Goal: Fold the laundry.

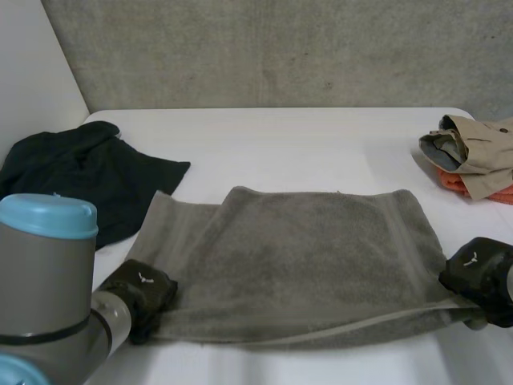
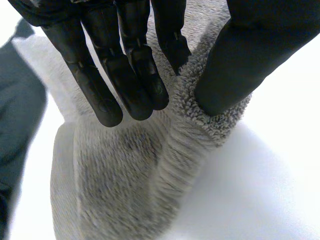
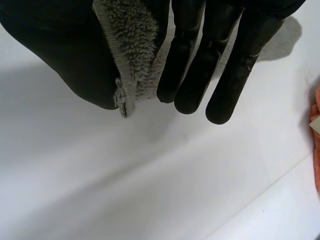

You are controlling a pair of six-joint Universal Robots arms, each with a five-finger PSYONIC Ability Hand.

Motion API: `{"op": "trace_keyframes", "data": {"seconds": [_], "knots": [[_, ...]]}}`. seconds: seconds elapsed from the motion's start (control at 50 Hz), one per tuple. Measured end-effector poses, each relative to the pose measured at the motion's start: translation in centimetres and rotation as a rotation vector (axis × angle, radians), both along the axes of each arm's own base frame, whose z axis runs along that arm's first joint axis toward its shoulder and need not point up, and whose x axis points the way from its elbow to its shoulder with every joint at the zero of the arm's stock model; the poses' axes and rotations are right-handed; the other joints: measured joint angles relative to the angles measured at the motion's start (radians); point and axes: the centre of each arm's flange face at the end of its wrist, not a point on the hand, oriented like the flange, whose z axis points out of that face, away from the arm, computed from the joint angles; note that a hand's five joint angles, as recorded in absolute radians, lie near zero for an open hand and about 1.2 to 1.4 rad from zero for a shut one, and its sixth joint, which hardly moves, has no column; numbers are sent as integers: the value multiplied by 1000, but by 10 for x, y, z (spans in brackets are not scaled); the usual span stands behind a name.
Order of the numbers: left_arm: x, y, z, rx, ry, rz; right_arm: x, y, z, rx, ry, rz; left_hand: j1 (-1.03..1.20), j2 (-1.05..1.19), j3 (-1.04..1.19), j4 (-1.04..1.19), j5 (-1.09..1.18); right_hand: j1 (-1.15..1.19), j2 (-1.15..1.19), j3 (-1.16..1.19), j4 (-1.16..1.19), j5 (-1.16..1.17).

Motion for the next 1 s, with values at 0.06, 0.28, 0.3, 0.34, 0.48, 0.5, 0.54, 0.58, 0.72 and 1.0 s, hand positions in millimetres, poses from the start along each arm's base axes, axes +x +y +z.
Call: {"op": "trace_keyframes", "data": {"seconds": [0.06, 0.28, 0.3, 0.34, 0.48, 0.5, 0.54, 0.58, 0.72, 1.0], "knots": [[0, 11, 2, 13, -14, -28, -5, 3, 0, -8, 12, 6, 0, 0, 0, 0, 0, 0, 0, 0, 0, 0], [-34, -44, 12, -207, 107, -33, -2, -49, -10, -158, -90, -77, 0, 0, 0, 0, 0, 0, 0, 0, 0, 0], [-39, -53, 12, -234, 121, -31, 0, -59, -12, -184, -112, -92, 0, 0, 0, 0, 0, 0, 0, 0, 0, 0], [-44, -65, 11, -263, 136, -28, 2, -69, -13, -213, -135, -102, 0, 0, 0, 0, 0, 0, 0, 0, 0, 0], [-74, -132, 24, -480, 216, -24, 39, -135, 12, -526, -244, -55, 0, 0, 0, 0, 0, 8, 0, 0, 0, 0], [-78, -146, 35, -549, 238, -21, 45, -146, 25, -608, -267, -46, 0, 0, 0, 0, 0, 21, 0, 0, 0, 0], [-82, -164, 52, -646, 268, -14, 52, -159, 44, -715, -299, -39, 0, 0, 0, 0, 0, 21, 0, 0, 0, 0], [-84, -190, 92, -836, 328, 4, 59, -176, 82, -902, -365, -32, 0, 0, 0, 0, 0, 29, 0, 0, 0, 0], [-76, -209, 196, -1288, 506, 50, 61, -179, 177, -1278, -553, -25, 0, 0, 0, 0, 0, 29, 0, 0, 0, 0], [-64, -174, 147, -1006, 551, 53, 59, -158, 123, -1020, -546, -54, 0, 0, 0, 1, 0, -41, -73, -78, -84, -63]]}}
